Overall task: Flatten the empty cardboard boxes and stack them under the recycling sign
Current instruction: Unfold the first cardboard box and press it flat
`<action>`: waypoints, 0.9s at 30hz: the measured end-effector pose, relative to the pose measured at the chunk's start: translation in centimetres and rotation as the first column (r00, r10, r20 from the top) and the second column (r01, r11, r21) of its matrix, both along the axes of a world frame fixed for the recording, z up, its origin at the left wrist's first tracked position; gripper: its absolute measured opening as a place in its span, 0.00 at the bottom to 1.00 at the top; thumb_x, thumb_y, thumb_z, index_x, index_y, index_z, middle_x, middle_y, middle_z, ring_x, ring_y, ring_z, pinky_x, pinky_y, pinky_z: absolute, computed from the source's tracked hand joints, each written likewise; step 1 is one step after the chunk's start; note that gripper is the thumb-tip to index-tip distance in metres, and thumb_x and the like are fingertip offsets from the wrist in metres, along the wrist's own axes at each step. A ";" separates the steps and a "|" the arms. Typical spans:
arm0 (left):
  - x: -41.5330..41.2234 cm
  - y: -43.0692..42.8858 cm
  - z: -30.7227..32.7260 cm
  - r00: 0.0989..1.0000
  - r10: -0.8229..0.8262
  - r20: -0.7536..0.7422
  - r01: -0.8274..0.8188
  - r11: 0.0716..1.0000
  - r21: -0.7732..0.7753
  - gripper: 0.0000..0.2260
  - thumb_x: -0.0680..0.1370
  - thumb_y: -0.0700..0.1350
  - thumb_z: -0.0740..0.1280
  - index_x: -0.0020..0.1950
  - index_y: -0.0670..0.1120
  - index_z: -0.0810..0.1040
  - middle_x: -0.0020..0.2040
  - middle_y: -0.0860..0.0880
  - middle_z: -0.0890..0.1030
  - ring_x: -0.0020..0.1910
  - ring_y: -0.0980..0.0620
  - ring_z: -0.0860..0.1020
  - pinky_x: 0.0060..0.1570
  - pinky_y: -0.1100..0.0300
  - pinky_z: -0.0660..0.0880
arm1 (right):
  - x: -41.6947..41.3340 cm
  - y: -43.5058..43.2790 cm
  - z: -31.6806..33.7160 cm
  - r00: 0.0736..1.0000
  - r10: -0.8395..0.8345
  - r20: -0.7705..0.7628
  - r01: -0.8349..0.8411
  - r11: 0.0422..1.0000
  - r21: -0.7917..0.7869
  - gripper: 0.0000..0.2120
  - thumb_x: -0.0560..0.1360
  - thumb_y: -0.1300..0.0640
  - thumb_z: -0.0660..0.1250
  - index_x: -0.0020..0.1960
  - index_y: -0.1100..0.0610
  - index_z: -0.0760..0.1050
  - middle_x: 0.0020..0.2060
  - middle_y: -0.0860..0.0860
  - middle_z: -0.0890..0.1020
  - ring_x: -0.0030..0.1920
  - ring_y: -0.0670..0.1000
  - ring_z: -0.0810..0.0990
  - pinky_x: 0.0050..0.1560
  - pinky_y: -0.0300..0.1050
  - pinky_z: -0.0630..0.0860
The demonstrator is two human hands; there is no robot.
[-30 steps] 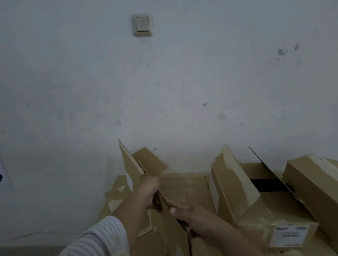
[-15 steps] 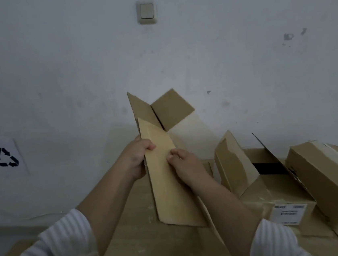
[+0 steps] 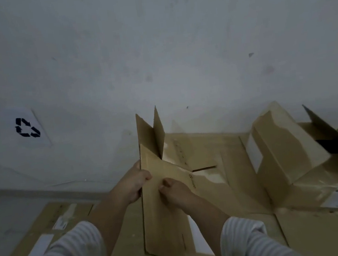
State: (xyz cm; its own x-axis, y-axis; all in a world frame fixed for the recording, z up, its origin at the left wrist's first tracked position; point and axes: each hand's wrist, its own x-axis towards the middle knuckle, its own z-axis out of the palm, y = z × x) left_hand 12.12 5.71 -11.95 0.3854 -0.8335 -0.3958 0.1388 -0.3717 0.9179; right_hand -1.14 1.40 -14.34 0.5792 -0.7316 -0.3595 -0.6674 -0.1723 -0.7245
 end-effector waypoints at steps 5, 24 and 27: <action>3.8 -1.2 -4.8 0.979 -0.088 0.185 0.069 0.992 0.109 0.21 0.72 0.31 0.60 0.64 0.42 0.73 0.54 0.38 0.79 0.54 0.39 0.78 0.52 0.47 0.78 | 3.1 -0.5 -2.8 0.995 -0.012 -0.094 0.012 1.000 -0.005 0.22 0.79 0.51 0.59 0.70 0.58 0.67 0.68 0.56 0.73 0.66 0.56 0.72 0.63 0.46 0.68; 2.4 -19.0 -14.3 0.495 -0.559 0.665 0.182 0.815 0.550 0.28 0.81 0.52 0.54 0.79 0.49 0.49 0.80 0.47 0.46 0.78 0.42 0.44 0.75 0.44 0.48 | 3.0 -20.1 -12.4 0.974 -0.050 -0.221 -0.019 0.954 -0.299 0.22 0.77 0.59 0.58 0.70 0.61 0.67 0.72 0.58 0.66 0.73 0.56 0.61 0.74 0.44 0.56; 3.5 -21.5 -16.1 0.423 -0.514 0.746 0.139 0.850 0.508 0.29 0.80 0.55 0.53 0.79 0.49 0.49 0.80 0.47 0.45 0.79 0.42 0.44 0.74 0.42 0.45 | 2.6 -24.7 -14.1 0.961 -0.047 -0.272 -0.069 0.914 -0.399 0.25 0.78 0.51 0.55 0.73 0.58 0.62 0.74 0.56 0.61 0.75 0.56 0.55 0.76 0.49 0.51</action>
